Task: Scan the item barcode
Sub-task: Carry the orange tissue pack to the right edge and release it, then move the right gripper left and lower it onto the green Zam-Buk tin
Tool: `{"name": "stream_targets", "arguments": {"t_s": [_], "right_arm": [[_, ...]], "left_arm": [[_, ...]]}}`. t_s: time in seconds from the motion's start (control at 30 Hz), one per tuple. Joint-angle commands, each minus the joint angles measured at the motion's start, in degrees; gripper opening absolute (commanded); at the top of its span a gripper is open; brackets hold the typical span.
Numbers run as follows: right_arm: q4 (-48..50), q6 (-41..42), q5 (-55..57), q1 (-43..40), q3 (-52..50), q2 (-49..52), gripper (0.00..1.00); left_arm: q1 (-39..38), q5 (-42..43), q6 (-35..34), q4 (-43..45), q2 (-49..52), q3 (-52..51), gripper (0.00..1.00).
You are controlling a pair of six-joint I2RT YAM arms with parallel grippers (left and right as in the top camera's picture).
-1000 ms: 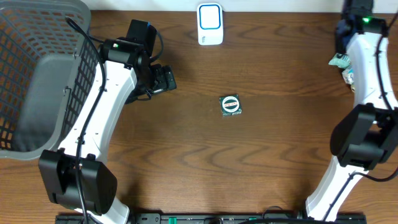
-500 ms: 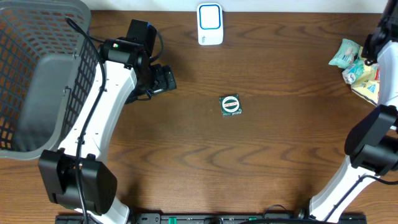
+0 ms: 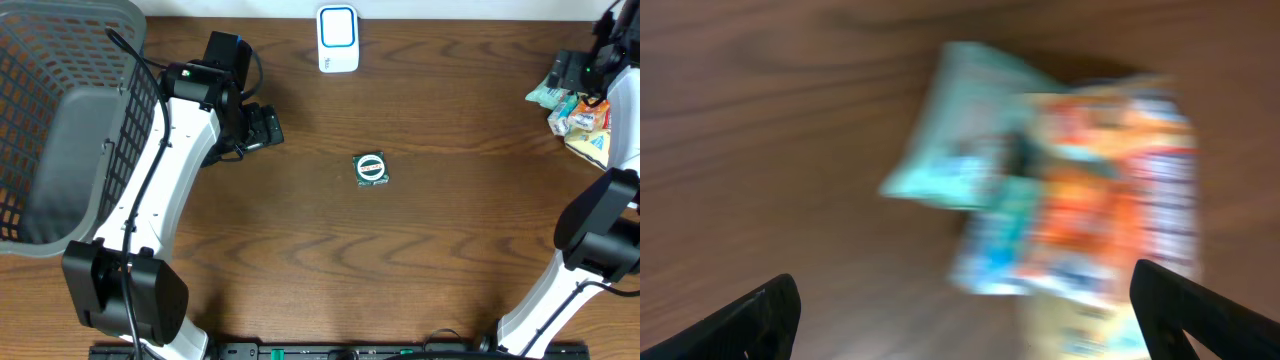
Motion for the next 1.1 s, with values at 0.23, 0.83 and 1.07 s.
{"name": "stream_targets", "arguments": {"t_s": [0.23,0.83,1.07], "right_arm": [[-10.9,0.7,-47.7,7.0,-0.3,0.1,0.99],[-20.5,6.2,-14.5,36.9,-4.3,0.1,0.99],[-19.2,16.4,1.5,44.2,-9.2,0.1,0.99]], "left_arm": [[0.1,-0.2,-0.7,-0.2,0.2,-0.3,1.00],[0.1,-0.2,-0.7,-0.2,0.2,-0.3,1.00],[0.1,-0.2,-0.7,-0.2,0.2,-0.3,1.00]]}}
